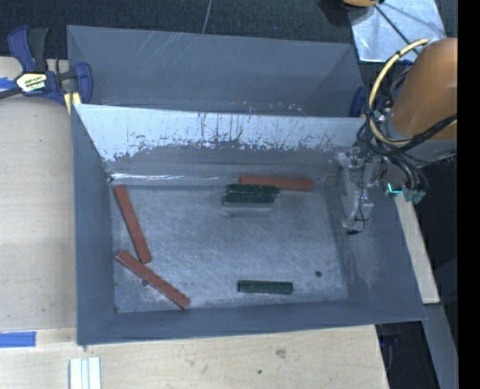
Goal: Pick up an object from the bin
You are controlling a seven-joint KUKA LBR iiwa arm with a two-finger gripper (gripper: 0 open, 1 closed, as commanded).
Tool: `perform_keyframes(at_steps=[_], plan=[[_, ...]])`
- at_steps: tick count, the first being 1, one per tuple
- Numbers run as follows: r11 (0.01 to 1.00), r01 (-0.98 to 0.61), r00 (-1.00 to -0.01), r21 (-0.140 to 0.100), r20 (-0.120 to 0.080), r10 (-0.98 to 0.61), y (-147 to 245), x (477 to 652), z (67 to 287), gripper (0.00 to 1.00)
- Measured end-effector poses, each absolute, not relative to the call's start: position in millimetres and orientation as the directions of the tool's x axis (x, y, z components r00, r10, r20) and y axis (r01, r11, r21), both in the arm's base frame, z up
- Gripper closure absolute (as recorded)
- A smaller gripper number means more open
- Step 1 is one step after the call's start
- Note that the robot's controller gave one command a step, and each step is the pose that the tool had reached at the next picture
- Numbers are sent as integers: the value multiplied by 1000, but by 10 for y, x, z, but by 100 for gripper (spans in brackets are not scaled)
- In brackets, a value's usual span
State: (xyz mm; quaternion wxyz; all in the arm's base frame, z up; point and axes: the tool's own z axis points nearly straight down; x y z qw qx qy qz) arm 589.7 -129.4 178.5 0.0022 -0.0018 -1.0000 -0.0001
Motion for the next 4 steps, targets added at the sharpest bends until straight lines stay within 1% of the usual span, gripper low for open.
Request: perform_keyframes(at_steps=[1, 2, 3, 4], plan=[[1000, 3, -1000, 0, 1, 3, -1292, 5900, 1808, 0], [989, -145, -989, -3, -7, -145, -1251, 5796, 1676, 0], [983, -185, -983, -1, -4, -185, -1044, 5292, 1482, 0], [1000, -11, -1000, 0, -3, -11, -1031, 5224, 1213, 0]])
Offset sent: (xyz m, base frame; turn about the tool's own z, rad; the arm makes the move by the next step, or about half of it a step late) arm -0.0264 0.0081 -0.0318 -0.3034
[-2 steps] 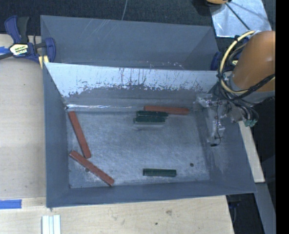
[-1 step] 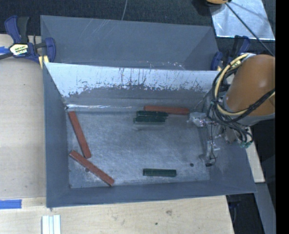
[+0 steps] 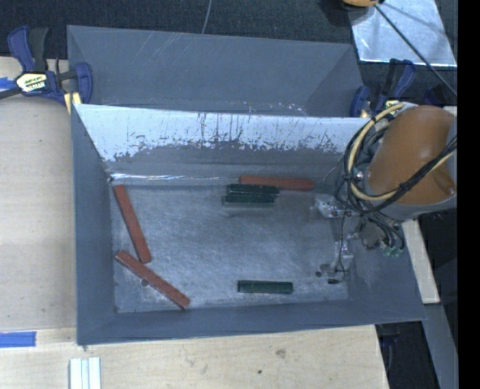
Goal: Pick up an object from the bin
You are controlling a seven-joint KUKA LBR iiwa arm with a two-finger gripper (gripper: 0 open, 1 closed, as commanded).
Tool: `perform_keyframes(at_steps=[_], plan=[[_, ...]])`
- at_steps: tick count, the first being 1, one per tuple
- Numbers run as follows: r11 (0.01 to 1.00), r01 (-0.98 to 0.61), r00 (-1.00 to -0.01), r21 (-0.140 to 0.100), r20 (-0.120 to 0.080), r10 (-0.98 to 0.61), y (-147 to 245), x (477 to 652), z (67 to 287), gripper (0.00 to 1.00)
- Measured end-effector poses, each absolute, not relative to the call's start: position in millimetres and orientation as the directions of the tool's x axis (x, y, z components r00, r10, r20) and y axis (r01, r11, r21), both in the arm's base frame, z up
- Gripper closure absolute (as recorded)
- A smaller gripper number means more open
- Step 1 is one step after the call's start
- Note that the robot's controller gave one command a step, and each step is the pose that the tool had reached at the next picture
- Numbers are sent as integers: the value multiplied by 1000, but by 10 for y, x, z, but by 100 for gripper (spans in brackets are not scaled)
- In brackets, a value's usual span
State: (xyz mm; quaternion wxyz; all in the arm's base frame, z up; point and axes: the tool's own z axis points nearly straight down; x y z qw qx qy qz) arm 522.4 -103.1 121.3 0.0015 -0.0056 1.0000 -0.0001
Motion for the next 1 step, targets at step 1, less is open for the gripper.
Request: perform_keyframes(at_steps=[1], plan=[[962, -274, -962, 0, 2, -274, -600, 5075, 1301, 0]])
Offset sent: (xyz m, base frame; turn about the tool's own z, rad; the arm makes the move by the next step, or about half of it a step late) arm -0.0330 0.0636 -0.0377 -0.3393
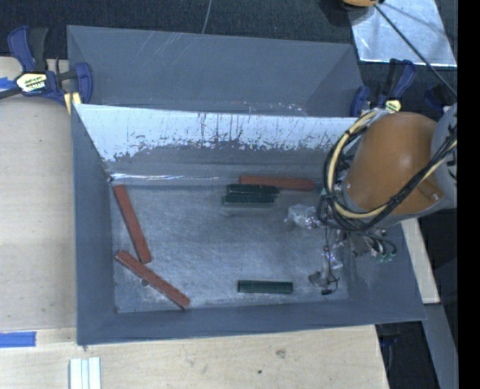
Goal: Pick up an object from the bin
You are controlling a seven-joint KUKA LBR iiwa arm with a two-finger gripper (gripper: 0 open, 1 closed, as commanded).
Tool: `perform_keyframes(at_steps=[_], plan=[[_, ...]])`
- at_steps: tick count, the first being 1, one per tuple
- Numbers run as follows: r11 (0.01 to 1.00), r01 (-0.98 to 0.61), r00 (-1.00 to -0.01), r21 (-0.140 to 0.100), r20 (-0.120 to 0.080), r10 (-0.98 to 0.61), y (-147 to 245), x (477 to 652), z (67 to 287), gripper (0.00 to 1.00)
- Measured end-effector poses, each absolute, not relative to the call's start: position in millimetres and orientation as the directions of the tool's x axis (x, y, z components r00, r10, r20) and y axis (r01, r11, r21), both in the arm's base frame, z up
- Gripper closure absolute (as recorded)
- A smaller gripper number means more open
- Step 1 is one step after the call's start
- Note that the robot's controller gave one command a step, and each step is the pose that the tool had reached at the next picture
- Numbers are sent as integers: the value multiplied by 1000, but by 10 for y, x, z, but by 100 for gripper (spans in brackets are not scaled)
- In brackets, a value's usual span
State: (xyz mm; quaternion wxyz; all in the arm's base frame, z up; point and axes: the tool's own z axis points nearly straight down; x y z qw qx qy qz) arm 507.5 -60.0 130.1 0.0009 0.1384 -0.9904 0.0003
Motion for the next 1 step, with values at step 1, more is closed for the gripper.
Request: perform_keyframes(at_steps=[1], plan=[[909, -418, -909, -1, -5, -418, -409, 4990, 1082, 0]])
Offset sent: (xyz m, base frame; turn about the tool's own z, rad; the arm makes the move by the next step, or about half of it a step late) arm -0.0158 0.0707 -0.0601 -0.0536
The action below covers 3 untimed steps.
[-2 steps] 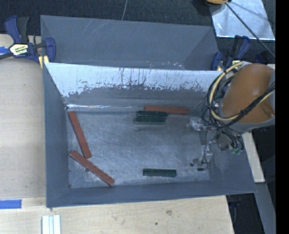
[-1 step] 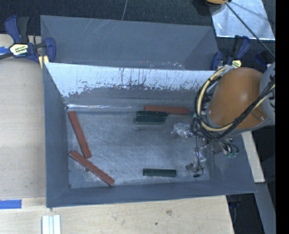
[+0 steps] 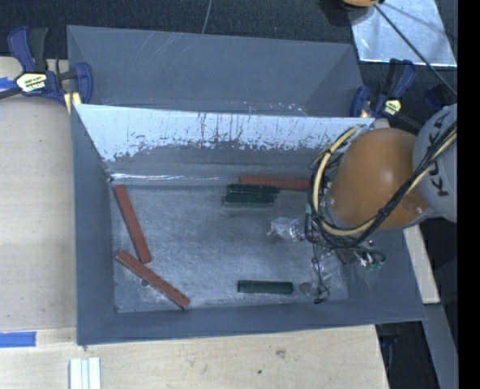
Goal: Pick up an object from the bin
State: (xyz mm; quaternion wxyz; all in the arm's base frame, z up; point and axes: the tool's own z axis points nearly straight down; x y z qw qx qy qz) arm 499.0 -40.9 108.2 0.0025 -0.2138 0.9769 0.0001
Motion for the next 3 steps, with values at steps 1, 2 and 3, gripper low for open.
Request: perform_keyframes(at_steps=[1, 2, 3], plan=[[944, -331, -944, -1, -1, -331, -71, 4940, 808, 0], [988, -153, -988, 0, -3, -153, 60, 5021, 721, 100], [988, -153, -988, -1, -2, -153, 59, 5017, 704, 0]])
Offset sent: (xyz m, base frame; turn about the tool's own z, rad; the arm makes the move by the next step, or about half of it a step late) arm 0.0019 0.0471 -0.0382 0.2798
